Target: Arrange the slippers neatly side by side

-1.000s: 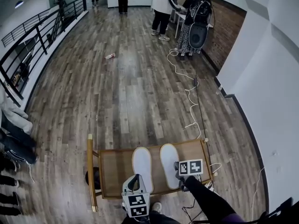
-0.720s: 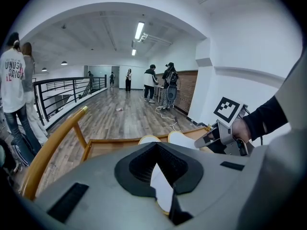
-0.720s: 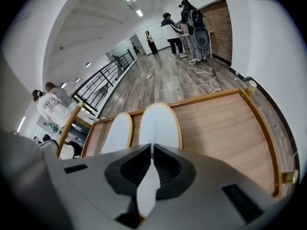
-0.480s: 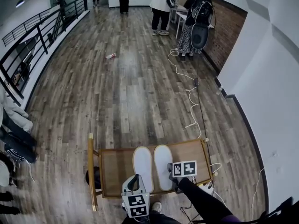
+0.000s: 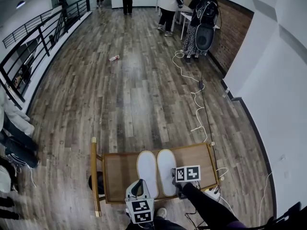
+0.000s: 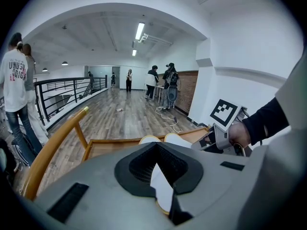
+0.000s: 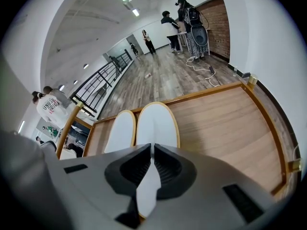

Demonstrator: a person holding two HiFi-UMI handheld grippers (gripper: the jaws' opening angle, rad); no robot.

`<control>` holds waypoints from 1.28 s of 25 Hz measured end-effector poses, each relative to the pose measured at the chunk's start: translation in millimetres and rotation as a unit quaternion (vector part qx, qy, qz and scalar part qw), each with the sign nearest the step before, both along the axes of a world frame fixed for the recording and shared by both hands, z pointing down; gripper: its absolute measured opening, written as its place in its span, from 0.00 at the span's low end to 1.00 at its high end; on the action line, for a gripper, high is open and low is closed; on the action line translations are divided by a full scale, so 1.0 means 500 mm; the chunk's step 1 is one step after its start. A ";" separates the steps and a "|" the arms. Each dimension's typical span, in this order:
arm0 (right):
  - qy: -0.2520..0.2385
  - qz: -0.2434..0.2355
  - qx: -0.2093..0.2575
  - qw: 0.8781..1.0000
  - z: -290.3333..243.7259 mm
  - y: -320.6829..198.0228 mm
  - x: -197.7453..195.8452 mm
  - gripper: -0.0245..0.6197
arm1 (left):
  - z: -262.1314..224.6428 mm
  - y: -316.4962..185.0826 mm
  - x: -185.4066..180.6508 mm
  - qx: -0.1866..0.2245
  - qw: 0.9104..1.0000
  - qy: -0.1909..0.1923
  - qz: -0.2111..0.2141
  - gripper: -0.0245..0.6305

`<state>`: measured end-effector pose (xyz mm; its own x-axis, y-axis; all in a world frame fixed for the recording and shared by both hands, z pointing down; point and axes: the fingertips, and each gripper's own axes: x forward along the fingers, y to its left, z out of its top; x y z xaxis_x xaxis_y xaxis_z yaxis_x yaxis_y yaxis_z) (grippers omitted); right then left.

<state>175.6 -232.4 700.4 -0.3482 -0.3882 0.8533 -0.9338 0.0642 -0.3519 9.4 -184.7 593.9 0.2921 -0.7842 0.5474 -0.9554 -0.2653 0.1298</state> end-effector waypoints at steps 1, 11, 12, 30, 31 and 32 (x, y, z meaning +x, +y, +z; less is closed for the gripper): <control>-0.001 0.000 0.000 1.000 0.000 0.000 0.000 0.06 | 0.000 0.000 0.001 0.000 1.000 0.000 0.000 0.04; -0.004 0.004 0.008 1.000 -0.014 0.001 0.000 0.16 | -0.006 -0.009 0.008 0.003 1.000 0.005 0.004 0.04; -0.004 0.005 0.010 1.000 -0.019 0.003 0.001 0.16 | -0.007 -0.010 0.009 0.004 1.000 0.005 0.004 0.04; 0.031 -0.010 0.234 0.972 -0.259 0.010 -0.098 0.15 | -0.070 -0.082 0.046 0.047 0.999 0.010 0.012 0.04; 0.031 -0.013 0.243 0.969 -0.270 0.010 -0.105 0.15 | -0.081 -0.091 0.046 0.055 0.998 0.012 0.011 0.04; 0.032 -0.014 0.253 0.967 -0.280 0.009 -0.111 0.15 | -0.092 -0.098 0.044 0.061 0.998 0.013 0.009 0.04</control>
